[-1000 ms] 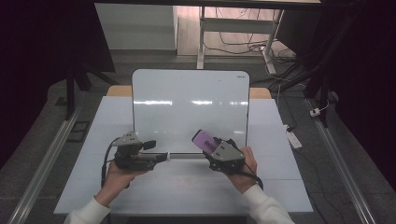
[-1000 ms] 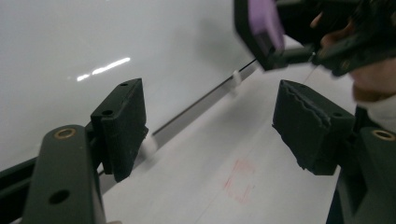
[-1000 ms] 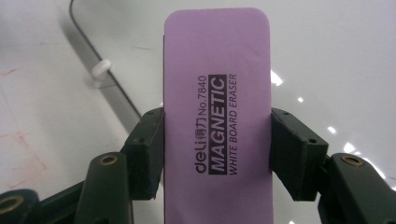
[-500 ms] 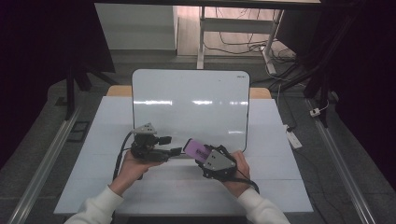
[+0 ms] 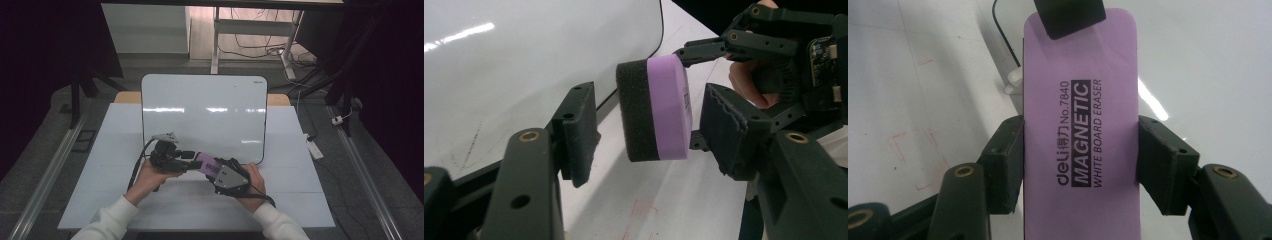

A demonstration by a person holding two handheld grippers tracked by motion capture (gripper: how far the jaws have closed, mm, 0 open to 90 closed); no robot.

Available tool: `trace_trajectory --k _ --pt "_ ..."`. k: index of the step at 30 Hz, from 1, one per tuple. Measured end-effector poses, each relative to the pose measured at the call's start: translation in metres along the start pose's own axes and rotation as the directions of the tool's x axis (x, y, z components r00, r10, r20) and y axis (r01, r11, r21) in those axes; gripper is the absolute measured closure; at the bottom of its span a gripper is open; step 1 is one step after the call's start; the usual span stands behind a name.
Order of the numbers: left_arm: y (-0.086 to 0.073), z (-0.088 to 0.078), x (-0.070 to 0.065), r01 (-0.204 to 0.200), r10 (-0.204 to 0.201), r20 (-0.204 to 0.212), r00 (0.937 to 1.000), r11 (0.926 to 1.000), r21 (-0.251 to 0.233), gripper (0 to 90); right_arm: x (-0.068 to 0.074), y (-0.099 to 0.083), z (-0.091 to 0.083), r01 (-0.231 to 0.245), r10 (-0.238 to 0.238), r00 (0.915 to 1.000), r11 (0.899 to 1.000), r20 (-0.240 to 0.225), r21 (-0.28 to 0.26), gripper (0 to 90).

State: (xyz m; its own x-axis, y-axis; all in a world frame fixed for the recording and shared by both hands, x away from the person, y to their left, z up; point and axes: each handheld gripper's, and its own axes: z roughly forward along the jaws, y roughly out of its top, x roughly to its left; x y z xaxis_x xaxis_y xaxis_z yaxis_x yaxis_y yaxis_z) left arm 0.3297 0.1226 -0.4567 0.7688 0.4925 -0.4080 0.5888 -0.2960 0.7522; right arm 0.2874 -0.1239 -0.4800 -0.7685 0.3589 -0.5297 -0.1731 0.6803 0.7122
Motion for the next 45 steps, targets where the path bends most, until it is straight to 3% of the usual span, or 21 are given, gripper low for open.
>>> trace_trajectory --k 8,15,22,28,34,37,40,42,45 --pt "0.000 0.002 0.000 -0.006 0.005 0.013 0.9999 0.9999 0.010 43.8 0.002 0.001 0.000 0.023 -0.023 0.9997 1.000 0.001 0.002 40.3" --pt "0.000 0.006 -0.001 -0.016 0.015 0.015 0.9998 0.9989 0.043 55.9 0.005 0.002 0.000 0.046 -0.046 0.9989 0.999 0.011 0.000 40.3" --pt "-0.001 0.005 -0.002 -0.015 0.014 0.015 0.9998 0.9982 0.057 60.7 0.008 0.002 0.001 0.064 -0.065 0.9977 0.998 0.019 0.018 40.1" --pt "-0.001 0.006 -0.004 -0.027 0.027 0.008 0.9996 0.9976 0.064 63.4 0.006 0.001 0.003 0.028 -0.027 0.9995 0.999 -0.018 0.024 38.6" --pt "-0.002 0.004 -0.004 -0.045 0.045 -0.007 0.9990 0.9972 0.059 64.1 -0.001 0.000 0.000 -0.067 0.067 0.9951 0.998 -0.073 0.000 30.7" --pt "-0.002 0.000 -0.003 -0.058 0.059 -0.011 0.9982 0.9970 0.051 64.3 -0.010 0.001 -0.007 -0.144 0.140 0.9829 0.989 -0.120 -0.027 28.6" --pt "-0.003 -0.003 -0.004 -0.091 0.092 -0.016 0.9956 0.9944 0.054 64.3 -0.026 -0.003 -0.014 -0.238 0.228 0.9552 0.971 -0.189 -0.034 28.8" --pt "-0.003 -0.005 -0.006 -0.114 0.115 -0.013 0.9933 0.9918 0.057 64.3 -0.039 -0.007 -0.019 -0.301 0.287 0.9313 0.953 -0.225 -0.033 31.1" --pt "-0.004 -0.005 -0.008 -0.145 0.145 0.002 0.9894 0.9872 0.065 64.4 -0.057 -0.014 -0.023 -0.378 0.359 0.8818 0.926 -0.305 -0.002 34.0"
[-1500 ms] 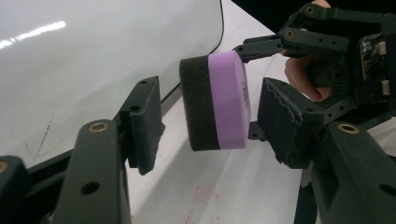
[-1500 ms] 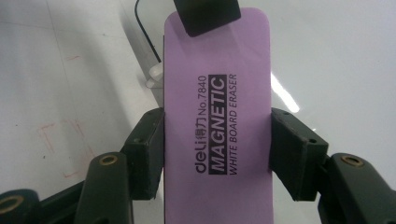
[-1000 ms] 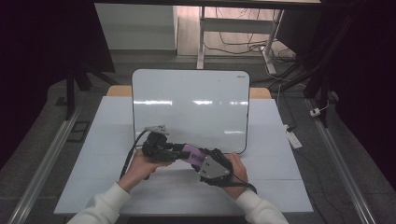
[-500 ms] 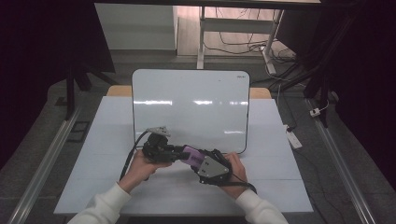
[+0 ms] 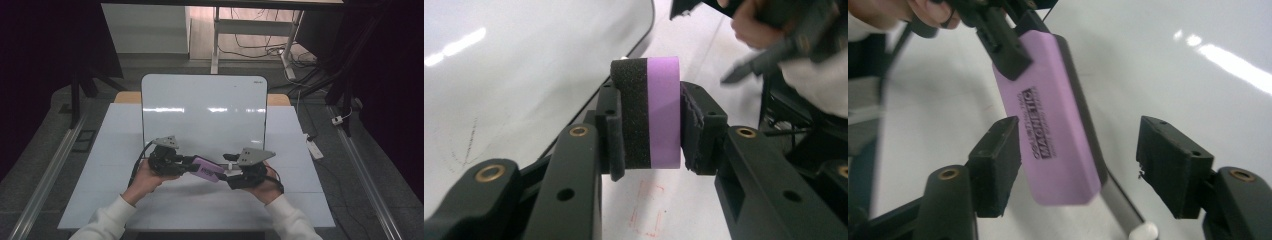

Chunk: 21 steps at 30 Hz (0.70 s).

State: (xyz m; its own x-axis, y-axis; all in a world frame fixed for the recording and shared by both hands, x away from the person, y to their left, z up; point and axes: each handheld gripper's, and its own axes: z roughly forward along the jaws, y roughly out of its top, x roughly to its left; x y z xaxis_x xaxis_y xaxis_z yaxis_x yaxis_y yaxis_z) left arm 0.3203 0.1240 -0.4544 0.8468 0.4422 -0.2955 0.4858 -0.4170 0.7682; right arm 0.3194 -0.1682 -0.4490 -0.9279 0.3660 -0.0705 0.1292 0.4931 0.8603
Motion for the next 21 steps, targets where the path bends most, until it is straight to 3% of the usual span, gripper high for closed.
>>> trace_trajectory --k 4,11,16,18,21 --pt "0.001 0.003 -0.004 -0.031 0.031 0.017 0.9994 0.9995 0.009 64.4 -0.011 -0.001 -0.004 -0.048 0.049 0.9968 0.999 -0.064 0.014 37.3" --pt "0.002 0.010 -0.013 -0.100 0.098 0.052 0.9938 0.9947 0.025 64.4 -0.013 -0.001 0.010 -0.043 0.059 0.9849 0.994 -0.163 0.103 37.6" --pt "0.003 0.011 -0.016 -0.146 0.143 0.074 0.9869 0.9889 0.029 64.4 -0.012 -0.003 0.018 -0.041 0.075 0.9689 0.988 -0.236 0.146 47.7" --pt "0.002 0.011 -0.016 -0.153 0.151 0.080 0.9854 0.9877 0.031 64.3 -0.013 -0.003 0.020 -0.046 0.087 0.9581 0.987 -0.273 0.153 54.3" --pt "0.002 0.011 -0.017 -0.175 0.171 0.097 0.9806 0.9841 0.032 64.3 -0.013 -0.004 0.021 -0.046 0.096 0.9457 0.986 -0.311 0.163 56.3"
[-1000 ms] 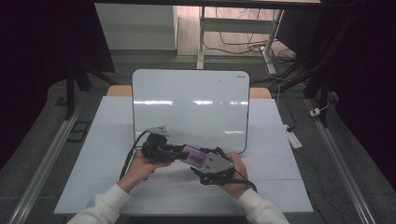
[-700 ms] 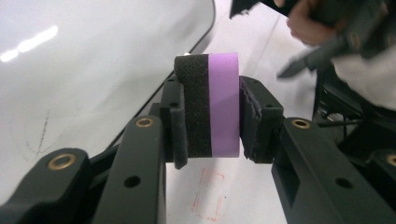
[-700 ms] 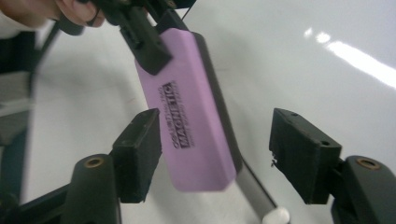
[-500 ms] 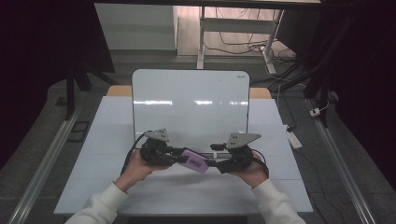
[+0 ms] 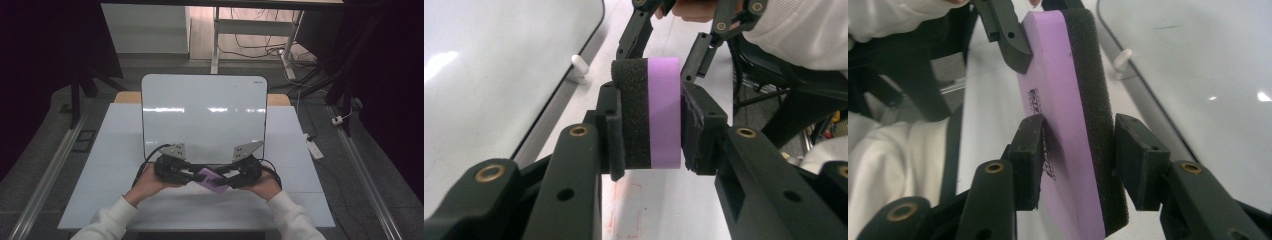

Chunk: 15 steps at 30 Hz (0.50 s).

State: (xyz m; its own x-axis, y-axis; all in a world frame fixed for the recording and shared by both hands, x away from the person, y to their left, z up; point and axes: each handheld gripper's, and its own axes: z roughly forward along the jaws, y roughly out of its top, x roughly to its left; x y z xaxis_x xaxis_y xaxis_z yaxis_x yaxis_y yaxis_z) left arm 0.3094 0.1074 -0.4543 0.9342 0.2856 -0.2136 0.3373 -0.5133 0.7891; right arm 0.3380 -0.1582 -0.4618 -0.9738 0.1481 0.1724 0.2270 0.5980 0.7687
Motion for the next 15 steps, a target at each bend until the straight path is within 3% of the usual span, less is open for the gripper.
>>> trace_trajectory --k 6,10,12,15 --pt "-0.0011 -0.0006 0.0006 -0.031 0.031 0.020 0.9993 0.9995 0.004 63.5 0.0012 -0.0004 0.0007 0.001 0.000 0.9992 1.000 -0.040 0.012 60.8" --pt "-0.0014 -0.0018 0.0004 -0.016 0.016 -0.024 0.9996 0.9996 -0.023 57.6 0.0010 0.0001 -0.0006 -0.008 0.007 0.9989 1.000 -0.047 -0.005 63.8" --pt "-0.0014 -0.0023 0.0006 -0.009 0.008 -0.045 0.9989 0.9997 -0.023 46.8 0.0024 0.0010 -0.0017 -0.003 0.003 0.9998 1.000 -0.019 -0.015 64.5" --pt "-0.0024 -0.0046 0.0009 0.015 -0.019 -0.112 0.9935 0.9993 -0.035 33.0 0.0033 0.0022 -0.0048 -0.002 0.003 0.9996 1.000 0.028 -0.025 65.0"
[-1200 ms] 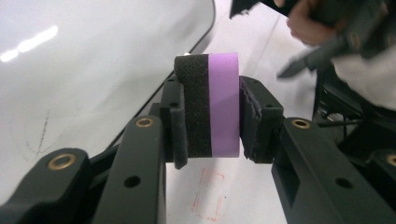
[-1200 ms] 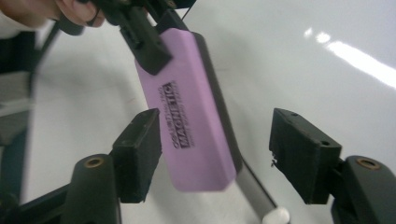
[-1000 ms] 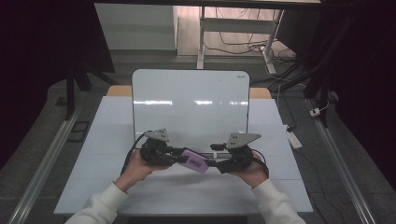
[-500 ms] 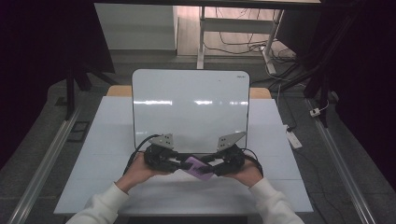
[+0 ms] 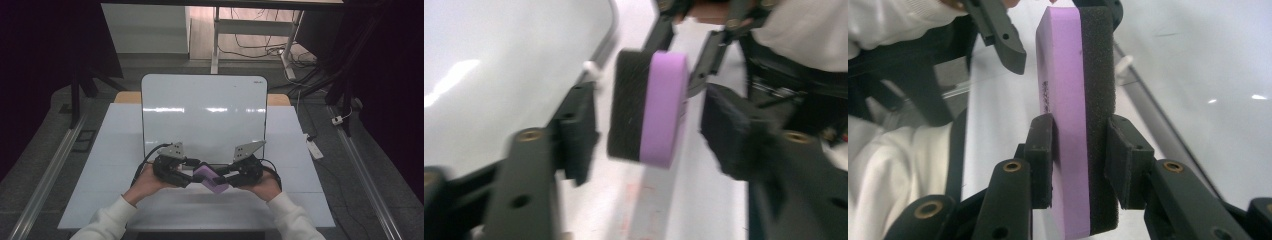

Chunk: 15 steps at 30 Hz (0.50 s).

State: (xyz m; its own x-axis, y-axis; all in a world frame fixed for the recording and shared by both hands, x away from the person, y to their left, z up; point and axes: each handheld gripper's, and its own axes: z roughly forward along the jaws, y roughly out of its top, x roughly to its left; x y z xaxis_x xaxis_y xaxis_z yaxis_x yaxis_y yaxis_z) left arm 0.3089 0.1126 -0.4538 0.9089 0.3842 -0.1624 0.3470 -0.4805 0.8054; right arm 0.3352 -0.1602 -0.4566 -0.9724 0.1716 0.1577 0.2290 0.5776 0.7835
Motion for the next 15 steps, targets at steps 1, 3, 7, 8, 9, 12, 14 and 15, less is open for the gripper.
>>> trace_trajectory --k 1,3,7,8,9,12,14,15 --pt "-0.001 -0.002 0.000 0.014 -0.014 -0.021 0.9997 0.9998 -0.012 29.5 0.000 0.000 -0.001 0.001 -0.001 0.9997 1.000 0.026 -0.005 65.2" --pt "-0.003 -0.006 0.000 0.038 -0.040 -0.065 0.9971 0.9989 -0.029 25.5 0.000 0.001 -0.005 0.002 0.000 0.9956 1.000 0.094 -0.018 65.3" --pt "-0.014 -0.020 -0.001 0.083 -0.090 -0.151 0.9844 0.9953 -0.051 22.1 0.004 0.003 -0.014 0.020 -0.005 0.9681 0.998 0.250 -0.056 65.4" --pt "-0.020 -0.025 -0.002 0.094 -0.103 -0.174 0.9794 0.9938 -0.059 21.5 0.006 0.004 -0.016 0.025 -0.004 0.9575 0.997 0.288 -0.068 65.4" --pt "-0.026 -0.029 -0.003 0.105 -0.116 -0.193 0.9744 0.9922 -0.067 21.2 0.007 0.005 -0.019 0.030 -0.002 0.9437 0.996 0.331 -0.080 65.4" --pt "-0.045 -0.042 -0.004 0.155 -0.168 -0.247 0.9543 0.9854 -0.072 20.9 0.014 0.011 -0.029 0.049 0.005 0.8869 0.993 0.462 -0.104 65.4" --pt "-0.057 -0.051 -0.004 0.189 -0.204 -0.275 0.9396 0.9786 -0.082 20.5 0.017 0.016 -0.036 0.046 0.028 0.8508 0.991 0.525 -0.128 65.5" --pt "-0.063 -0.054 -0.004 0.207 -0.222 -0.291 0.9306 0.9748 -0.084 19.9 0.018 0.018 -0.039 0.047 0.036 0.8289 0.990 0.558 -0.133 65.5"
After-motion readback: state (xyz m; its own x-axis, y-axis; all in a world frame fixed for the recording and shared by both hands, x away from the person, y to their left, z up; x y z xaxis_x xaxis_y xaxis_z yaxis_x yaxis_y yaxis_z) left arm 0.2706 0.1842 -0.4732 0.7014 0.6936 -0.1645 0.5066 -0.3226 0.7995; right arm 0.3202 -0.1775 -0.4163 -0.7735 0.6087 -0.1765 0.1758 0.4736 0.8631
